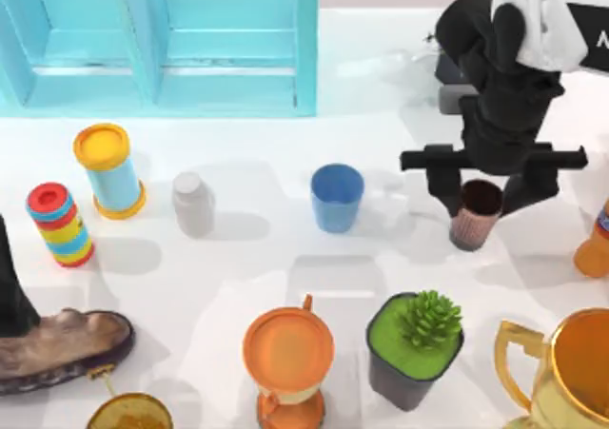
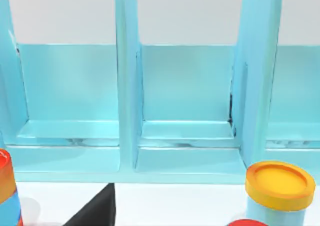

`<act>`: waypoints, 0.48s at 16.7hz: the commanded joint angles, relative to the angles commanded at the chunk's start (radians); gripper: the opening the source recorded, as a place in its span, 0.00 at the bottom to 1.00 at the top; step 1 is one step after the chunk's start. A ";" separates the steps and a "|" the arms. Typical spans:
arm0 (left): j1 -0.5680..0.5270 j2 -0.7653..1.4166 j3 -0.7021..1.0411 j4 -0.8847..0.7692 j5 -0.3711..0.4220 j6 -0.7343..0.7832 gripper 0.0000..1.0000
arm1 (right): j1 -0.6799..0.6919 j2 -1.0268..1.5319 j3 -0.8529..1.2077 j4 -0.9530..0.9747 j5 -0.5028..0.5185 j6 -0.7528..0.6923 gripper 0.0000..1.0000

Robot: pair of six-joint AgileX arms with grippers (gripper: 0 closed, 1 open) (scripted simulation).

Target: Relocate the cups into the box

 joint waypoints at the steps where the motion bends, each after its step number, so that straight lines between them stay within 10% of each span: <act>1: 0.000 0.000 0.000 0.000 0.000 0.000 1.00 | 0.002 -0.002 0.002 0.000 0.002 0.000 0.00; 8: 0.000 0.000 0.000 0.000 0.000 0.000 1.00 | -0.035 -0.133 0.141 -0.126 0.086 -0.064 0.00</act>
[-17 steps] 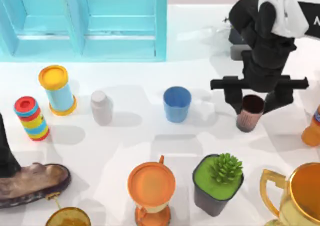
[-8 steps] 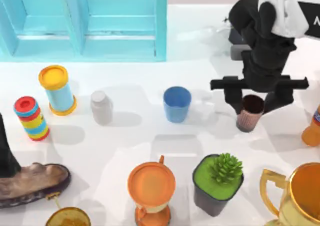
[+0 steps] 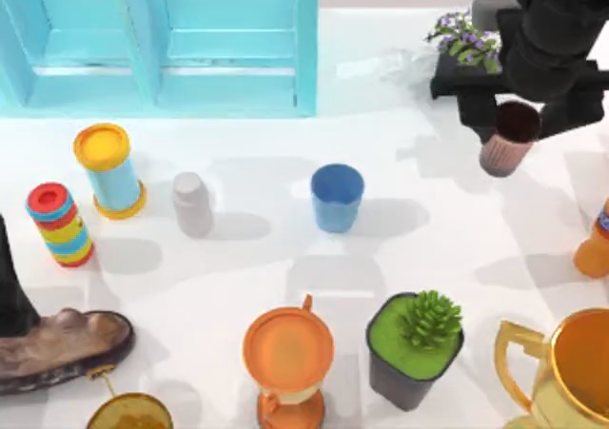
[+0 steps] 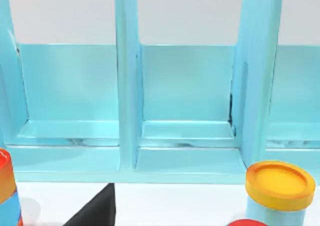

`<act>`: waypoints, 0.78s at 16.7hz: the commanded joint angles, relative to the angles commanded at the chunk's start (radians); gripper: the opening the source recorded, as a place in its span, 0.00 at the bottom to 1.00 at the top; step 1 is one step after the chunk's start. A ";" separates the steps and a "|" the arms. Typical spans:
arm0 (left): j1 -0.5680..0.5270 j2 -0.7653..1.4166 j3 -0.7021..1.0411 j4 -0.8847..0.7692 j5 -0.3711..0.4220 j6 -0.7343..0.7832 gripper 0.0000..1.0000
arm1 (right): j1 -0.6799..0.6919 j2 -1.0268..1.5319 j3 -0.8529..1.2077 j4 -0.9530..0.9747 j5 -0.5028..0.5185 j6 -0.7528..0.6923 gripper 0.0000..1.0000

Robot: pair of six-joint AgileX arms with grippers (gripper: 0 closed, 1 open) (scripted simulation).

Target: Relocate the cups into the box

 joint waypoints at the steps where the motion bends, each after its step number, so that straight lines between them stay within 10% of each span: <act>1: 0.000 0.000 0.000 0.000 0.000 0.000 1.00 | -0.034 -0.006 0.004 -0.040 -0.001 -0.024 0.00; 13: 0.000 0.000 0.000 0.000 0.000 0.000 1.00 | -0.204 -0.027 0.009 -0.186 -0.087 -0.180 0.00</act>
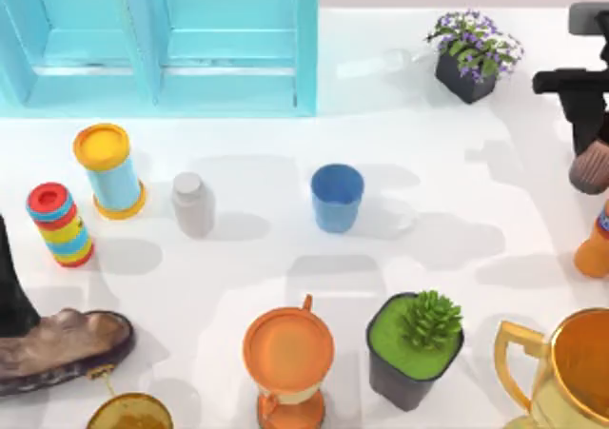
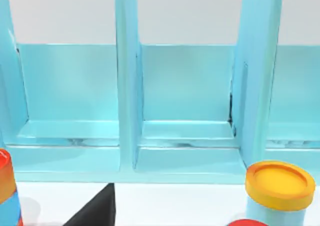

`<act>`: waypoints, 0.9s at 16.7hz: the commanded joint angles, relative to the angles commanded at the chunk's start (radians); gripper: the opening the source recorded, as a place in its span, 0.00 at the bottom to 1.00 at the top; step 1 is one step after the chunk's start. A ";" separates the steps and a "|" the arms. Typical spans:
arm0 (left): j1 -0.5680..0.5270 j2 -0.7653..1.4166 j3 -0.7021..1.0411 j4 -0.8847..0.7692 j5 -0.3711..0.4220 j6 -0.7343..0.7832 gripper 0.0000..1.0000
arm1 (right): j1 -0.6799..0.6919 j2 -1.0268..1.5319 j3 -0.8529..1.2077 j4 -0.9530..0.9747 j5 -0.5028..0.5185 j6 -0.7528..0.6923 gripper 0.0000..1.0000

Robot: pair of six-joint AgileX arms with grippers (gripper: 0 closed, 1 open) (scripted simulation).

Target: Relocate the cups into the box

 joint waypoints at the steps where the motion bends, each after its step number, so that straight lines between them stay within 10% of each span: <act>1: 0.000 0.000 0.000 0.000 0.000 0.000 1.00 | 0.001 -0.002 0.003 0.008 -0.009 -0.010 0.00; 7: 0.000 0.000 0.000 0.000 0.000 0.000 1.00 | -0.134 -0.085 -0.007 0.072 -0.108 -0.214 0.00; 15: 0.000 0.000 0.000 0.000 0.000 0.000 1.00 | -0.647 -0.418 -0.331 -0.020 -0.033 -0.662 0.00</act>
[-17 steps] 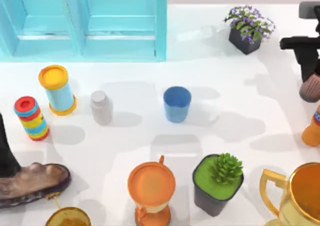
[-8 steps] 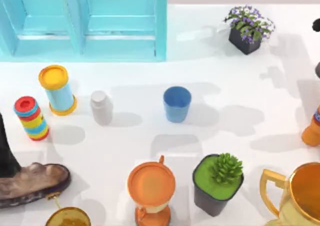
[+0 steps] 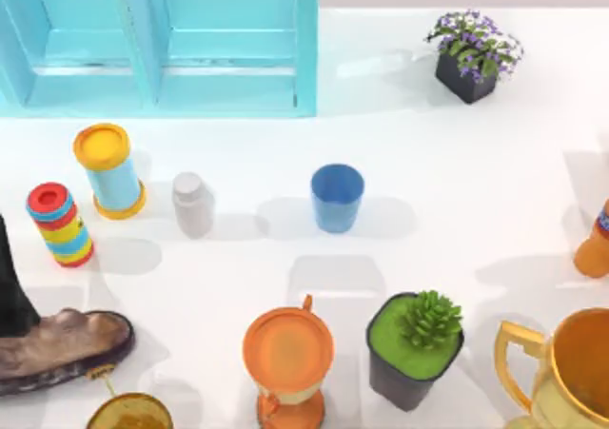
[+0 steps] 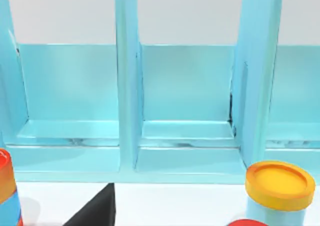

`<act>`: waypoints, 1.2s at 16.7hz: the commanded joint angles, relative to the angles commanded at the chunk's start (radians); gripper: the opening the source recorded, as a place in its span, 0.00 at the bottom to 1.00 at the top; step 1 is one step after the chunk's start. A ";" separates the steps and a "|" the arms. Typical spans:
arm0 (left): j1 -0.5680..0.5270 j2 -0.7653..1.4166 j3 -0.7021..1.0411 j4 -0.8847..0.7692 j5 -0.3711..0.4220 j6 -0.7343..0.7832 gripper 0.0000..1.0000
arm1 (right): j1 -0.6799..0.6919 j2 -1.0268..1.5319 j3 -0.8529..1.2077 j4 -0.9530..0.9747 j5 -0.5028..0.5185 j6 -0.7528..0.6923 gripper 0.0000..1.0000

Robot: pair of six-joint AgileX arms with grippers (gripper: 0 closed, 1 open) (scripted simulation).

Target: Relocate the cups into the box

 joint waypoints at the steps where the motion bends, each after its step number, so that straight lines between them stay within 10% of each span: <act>1: 0.000 0.000 0.000 0.000 0.000 0.000 1.00 | -0.038 -0.034 -0.034 -0.016 0.017 -0.034 0.00; 20: 0.000 0.000 0.000 0.000 0.000 0.000 1.00 | -0.085 -0.071 -0.329 0.217 0.044 -0.077 0.00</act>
